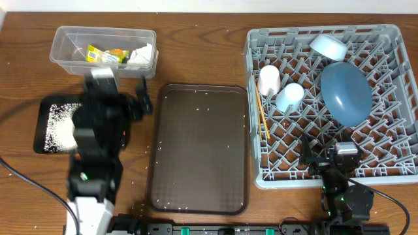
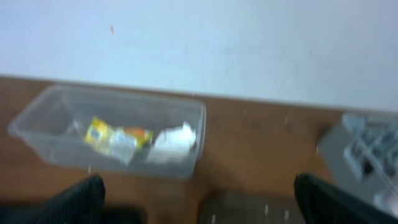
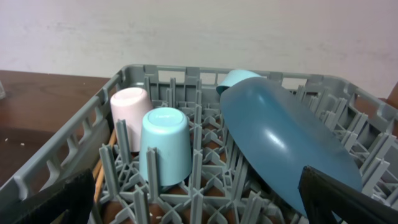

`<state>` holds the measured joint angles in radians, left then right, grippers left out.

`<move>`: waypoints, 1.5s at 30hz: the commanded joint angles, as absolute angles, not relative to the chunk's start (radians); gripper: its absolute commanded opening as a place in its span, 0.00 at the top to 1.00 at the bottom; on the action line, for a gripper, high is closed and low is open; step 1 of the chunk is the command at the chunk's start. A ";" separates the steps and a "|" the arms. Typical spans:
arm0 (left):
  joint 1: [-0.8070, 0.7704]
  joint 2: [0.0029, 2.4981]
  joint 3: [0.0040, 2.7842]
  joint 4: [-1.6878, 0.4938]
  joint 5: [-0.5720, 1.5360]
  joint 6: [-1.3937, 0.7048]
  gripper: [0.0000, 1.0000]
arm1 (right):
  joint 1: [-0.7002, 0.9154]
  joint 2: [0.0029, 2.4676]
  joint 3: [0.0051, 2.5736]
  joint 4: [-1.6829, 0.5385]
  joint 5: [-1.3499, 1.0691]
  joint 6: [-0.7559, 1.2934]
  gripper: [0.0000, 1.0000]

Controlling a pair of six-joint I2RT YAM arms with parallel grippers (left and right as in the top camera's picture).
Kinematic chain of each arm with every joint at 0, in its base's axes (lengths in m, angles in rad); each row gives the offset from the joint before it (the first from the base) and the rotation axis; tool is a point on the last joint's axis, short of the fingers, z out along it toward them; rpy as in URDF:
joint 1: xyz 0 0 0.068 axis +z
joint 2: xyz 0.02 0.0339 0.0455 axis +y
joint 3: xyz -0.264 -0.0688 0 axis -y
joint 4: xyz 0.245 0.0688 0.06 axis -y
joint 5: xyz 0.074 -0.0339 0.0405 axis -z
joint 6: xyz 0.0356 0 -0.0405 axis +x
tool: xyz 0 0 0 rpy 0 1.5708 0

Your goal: Sort waste into correct bins and load items into the dishwasher rack

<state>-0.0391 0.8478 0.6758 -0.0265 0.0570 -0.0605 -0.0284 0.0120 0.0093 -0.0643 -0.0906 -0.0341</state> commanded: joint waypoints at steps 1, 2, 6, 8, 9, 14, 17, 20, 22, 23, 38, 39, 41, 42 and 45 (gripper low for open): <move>-0.029 0.717 0.470 0.067 0.082 0.007 0.02 | -0.019 0.005 0.006 -0.066 -0.094 -0.039 0.01; -0.029 0.672 0.414 0.091 0.075 0.007 0.02 | -0.019 0.005 0.006 -0.066 -0.094 -0.039 0.01; -0.028 0.489 0.251 0.114 0.046 0.007 0.02 | -0.019 0.005 0.006 -0.066 -0.094 -0.039 0.01; -0.023 0.409 0.197 0.114 0.038 0.006 0.02 | -0.019 0.005 0.006 -0.066 -0.094 -0.039 0.01; -0.017 0.369 0.172 0.114 0.038 0.003 0.02 | -0.019 0.005 0.006 -0.066 -0.094 -0.039 0.01; 0.010 0.209 0.075 0.114 0.037 0.003 0.02 | -0.019 0.005 0.006 -0.066 -0.094 -0.039 0.01; 0.013 0.146 0.036 0.110 0.033 0.003 0.02 | -0.019 0.005 0.006 -0.066 -0.094 -0.039 0.01; 0.013 0.108 0.006 0.110 0.033 0.004 0.02 | -0.019 0.005 0.006 -0.066 -0.094 -0.039 0.01; 0.013 0.084 0.004 0.070 0.033 0.004 0.02 | -0.019 0.005 0.006 -0.066 -0.094 -0.039 0.01; 0.013 0.075 0.004 0.059 0.033 0.004 0.02 | -0.019 0.005 0.006 -0.066 -0.094 -0.039 0.01; 0.013 0.001 0.004 -0.070 0.026 0.004 0.02 | -0.019 0.005 0.006 -0.066 -0.094 -0.039 0.01; 0.013 0.001 0.004 -0.070 0.026 0.004 0.02 | -0.019 0.005 0.006 -0.066 -0.094 -0.039 0.01; 0.013 0.002 0.004 -0.070 0.026 0.003 0.02 | -0.019 0.005 0.006 -0.066 -0.094 -0.039 0.01; 0.013 0.003 0.004 -0.070 0.026 0.004 0.02 | -0.019 0.005 0.006 -0.066 -0.094 -0.039 0.01; 0.013 0.005 0.004 -0.070 0.026 0.004 0.02 | -0.019 0.005 0.006 -0.066 -0.094 -0.039 0.01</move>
<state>0.0067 0.0109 0.0139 -0.0223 0.0456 -0.0170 -0.0284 0.0116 0.0093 -0.0647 -0.0906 -0.0338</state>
